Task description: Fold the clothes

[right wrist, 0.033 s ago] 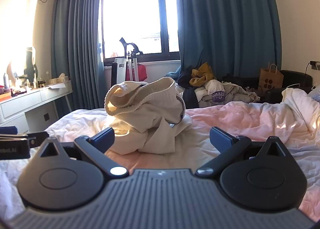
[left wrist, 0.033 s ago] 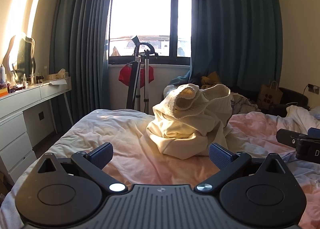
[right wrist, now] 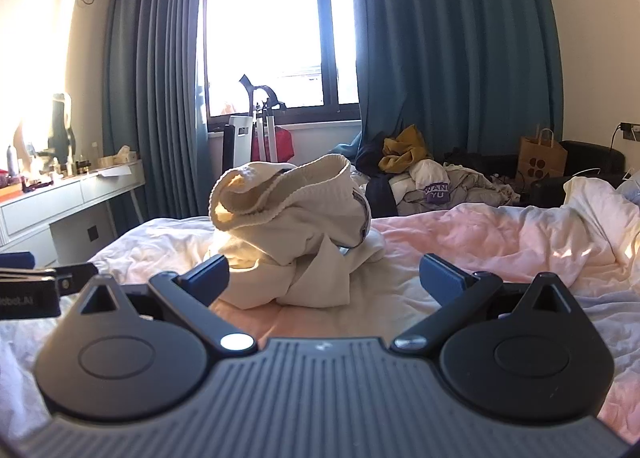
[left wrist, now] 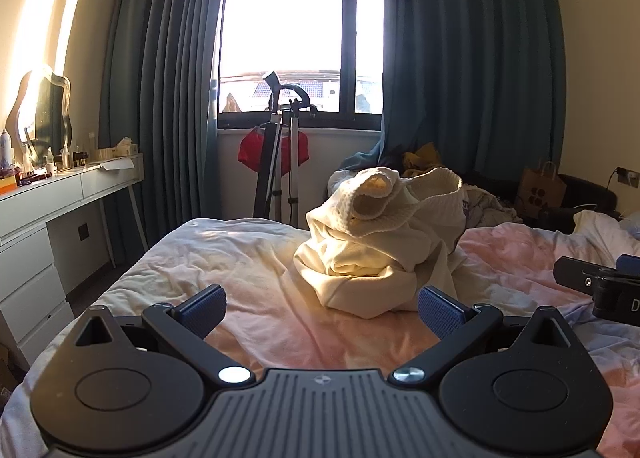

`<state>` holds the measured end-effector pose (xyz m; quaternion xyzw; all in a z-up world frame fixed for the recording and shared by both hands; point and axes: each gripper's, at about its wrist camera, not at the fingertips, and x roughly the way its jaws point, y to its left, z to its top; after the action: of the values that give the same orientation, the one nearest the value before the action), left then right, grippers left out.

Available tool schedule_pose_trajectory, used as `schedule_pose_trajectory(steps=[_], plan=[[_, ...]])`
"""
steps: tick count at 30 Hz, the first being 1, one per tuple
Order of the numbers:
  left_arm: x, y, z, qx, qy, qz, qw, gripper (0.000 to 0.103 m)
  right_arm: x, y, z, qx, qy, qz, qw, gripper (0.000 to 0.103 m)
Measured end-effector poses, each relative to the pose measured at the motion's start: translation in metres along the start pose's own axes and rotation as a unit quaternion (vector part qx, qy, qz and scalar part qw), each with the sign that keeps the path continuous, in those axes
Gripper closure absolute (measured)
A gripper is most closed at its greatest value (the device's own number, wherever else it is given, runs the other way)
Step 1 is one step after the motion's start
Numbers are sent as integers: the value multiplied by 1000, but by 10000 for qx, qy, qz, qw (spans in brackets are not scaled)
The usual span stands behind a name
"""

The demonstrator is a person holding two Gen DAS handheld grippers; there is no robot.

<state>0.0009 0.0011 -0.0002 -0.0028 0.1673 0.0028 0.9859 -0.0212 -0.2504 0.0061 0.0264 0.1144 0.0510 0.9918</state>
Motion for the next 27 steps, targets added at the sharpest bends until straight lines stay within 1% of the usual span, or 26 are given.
schedule_pose_trajectory(steps=[3, 5, 6, 7, 13, 27], plan=[[3, 2, 0, 20, 19, 36, 10000, 0, 2, 0, -1, 59, 30, 16, 10000, 0], [2, -6, -6, 182, 14, 75, 9998, 0, 1, 3, -2, 49, 16, 12, 10000, 0], [3, -4, -6, 147, 24, 57, 9999, 0, -1, 8, -3, -39, -54, -15, 10000, 0], [5, 0, -6, 90, 39, 32, 9999, 0, 0, 7, -3, -5, -55, -11, 10000, 0], [4, 1, -6, 135, 1, -52, 9999, 0, 2, -1, -3, 190, -60, 12, 9998, 0], [3, 2, -7, 151, 4, -62, 9999, 0, 3, -4, -4, 228, -23, 8, 9997, 0]])
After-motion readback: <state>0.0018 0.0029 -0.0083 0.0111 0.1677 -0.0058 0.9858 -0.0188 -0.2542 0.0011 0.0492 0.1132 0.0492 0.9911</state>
